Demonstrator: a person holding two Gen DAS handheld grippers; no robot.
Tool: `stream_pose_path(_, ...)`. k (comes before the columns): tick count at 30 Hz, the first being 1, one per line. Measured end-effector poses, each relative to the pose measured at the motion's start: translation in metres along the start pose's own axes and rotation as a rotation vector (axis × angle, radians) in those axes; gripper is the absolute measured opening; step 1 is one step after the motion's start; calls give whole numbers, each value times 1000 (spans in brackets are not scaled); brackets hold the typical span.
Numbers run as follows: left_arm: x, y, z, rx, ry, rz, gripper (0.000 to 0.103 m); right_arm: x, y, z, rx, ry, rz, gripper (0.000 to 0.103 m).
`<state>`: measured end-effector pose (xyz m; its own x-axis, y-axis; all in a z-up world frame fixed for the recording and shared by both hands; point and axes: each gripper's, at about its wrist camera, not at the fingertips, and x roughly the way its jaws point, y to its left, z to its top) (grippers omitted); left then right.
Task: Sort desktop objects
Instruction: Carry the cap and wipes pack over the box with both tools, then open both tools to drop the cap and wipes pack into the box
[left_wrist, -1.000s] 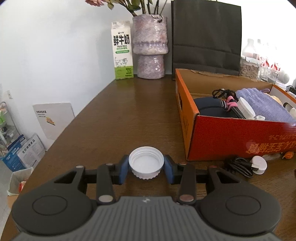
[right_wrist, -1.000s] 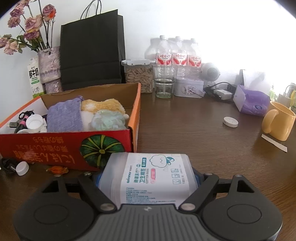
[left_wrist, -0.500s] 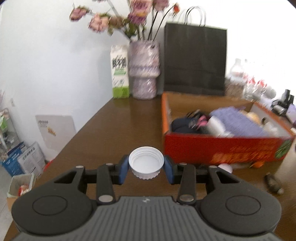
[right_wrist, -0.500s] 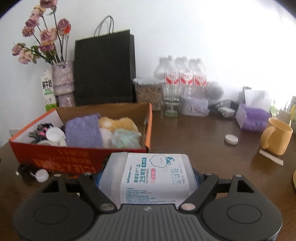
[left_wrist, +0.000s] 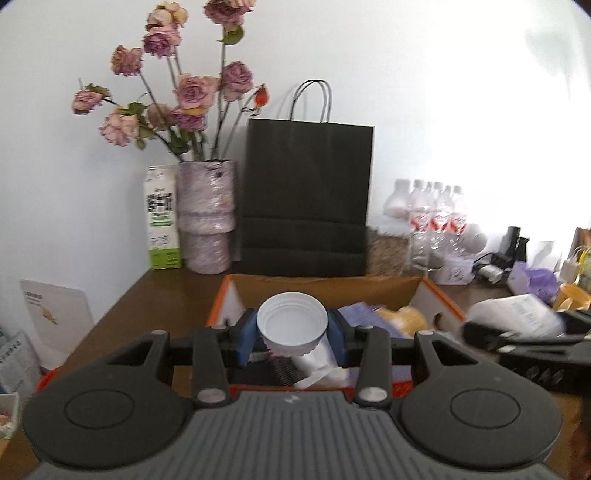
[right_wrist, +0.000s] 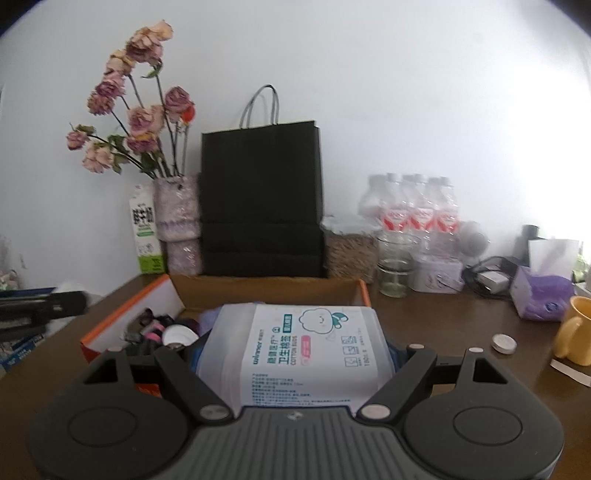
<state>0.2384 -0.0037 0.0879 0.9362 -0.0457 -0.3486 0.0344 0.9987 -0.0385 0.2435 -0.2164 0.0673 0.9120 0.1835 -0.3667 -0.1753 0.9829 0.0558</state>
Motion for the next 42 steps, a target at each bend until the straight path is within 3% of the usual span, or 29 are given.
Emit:
stream_pose_path(12,64,-17,8,-9,45,20,41,45,13,19,-26,13,10,82)
stream_pose_path(27,145,-5,-6,-8,162,48,41,125,7,6,-55,109,9,82)
stream_pose_path(32,147,-5,-7,2,155,69,68,135,2,4,-36,131,9,82)
stream_pose_path(36,143,-4,-5,7,147,141,103,135,-5,5,-8,145,17,86)
stream_pose_path(39,138,1,0,-4,145,134,103,130,-8,8,-7,133,7,103)
stream_pose_path(42,132,1,4,-9,133,125,103,125,-8,13,-9,123,8,103)
